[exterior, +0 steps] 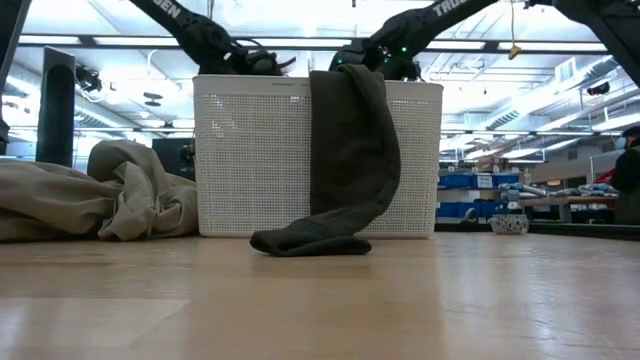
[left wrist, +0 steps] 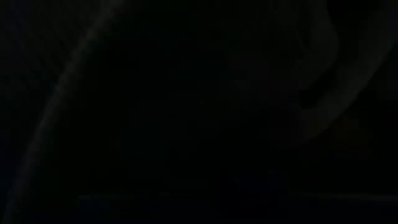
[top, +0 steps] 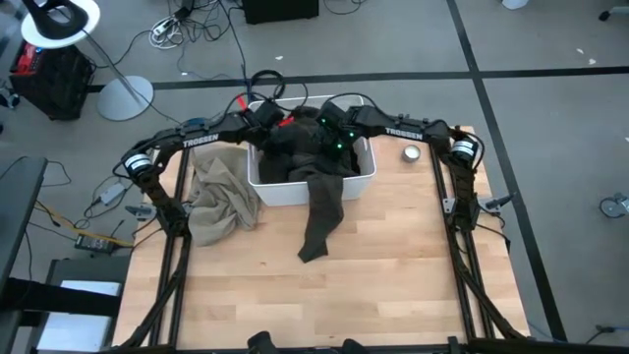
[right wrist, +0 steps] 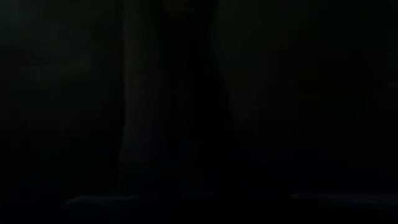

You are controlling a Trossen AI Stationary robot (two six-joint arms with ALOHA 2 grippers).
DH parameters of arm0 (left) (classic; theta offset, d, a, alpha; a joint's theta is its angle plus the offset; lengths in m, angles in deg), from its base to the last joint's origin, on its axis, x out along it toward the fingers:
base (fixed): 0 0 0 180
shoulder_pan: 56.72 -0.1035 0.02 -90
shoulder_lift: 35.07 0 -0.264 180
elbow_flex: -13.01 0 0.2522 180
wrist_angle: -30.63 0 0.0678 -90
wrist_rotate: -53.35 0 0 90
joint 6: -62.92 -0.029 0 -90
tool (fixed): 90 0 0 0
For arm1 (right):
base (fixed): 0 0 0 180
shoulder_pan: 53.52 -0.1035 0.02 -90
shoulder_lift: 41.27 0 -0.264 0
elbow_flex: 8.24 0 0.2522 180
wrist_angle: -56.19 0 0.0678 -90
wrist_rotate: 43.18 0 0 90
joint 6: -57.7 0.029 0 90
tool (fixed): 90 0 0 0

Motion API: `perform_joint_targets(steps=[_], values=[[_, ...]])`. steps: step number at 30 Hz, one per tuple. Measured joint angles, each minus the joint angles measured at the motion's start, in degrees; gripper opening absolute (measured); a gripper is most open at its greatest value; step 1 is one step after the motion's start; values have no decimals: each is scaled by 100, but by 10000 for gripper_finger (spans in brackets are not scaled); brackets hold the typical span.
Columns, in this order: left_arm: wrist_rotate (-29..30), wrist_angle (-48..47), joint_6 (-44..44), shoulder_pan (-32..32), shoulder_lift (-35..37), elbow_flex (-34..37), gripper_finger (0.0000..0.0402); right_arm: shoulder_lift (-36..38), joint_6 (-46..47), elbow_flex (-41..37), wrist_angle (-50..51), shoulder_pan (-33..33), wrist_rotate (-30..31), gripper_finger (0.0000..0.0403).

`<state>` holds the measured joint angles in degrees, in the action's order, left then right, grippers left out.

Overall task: Sort clothes
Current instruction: Put the black sweatshirt into the white laundry bin

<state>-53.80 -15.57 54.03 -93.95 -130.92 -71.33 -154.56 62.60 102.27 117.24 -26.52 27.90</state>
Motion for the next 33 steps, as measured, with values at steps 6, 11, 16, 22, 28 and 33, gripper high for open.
perform_joint_targets(steps=[6,11,16,22,28,33], values=[[-78,-22,23,-34,-1,-81,0,92,79,-17,9,53,88,0],[-30,-282,58,-34,204,-504,0,624,118,-30,133,132,332,0],[-30,-517,64,-34,557,-916,0,1399,151,-31,143,132,739,0],[5,-648,365,-32,1327,-983,0,2227,151,-31,555,85,1194,0],[139,-1262,536,124,2208,-983,0,3024,176,-248,1056,-68,1212,1],[775,-1630,1046,647,2930,-957,0,3888,645,-1146,969,-485,1209,1]])
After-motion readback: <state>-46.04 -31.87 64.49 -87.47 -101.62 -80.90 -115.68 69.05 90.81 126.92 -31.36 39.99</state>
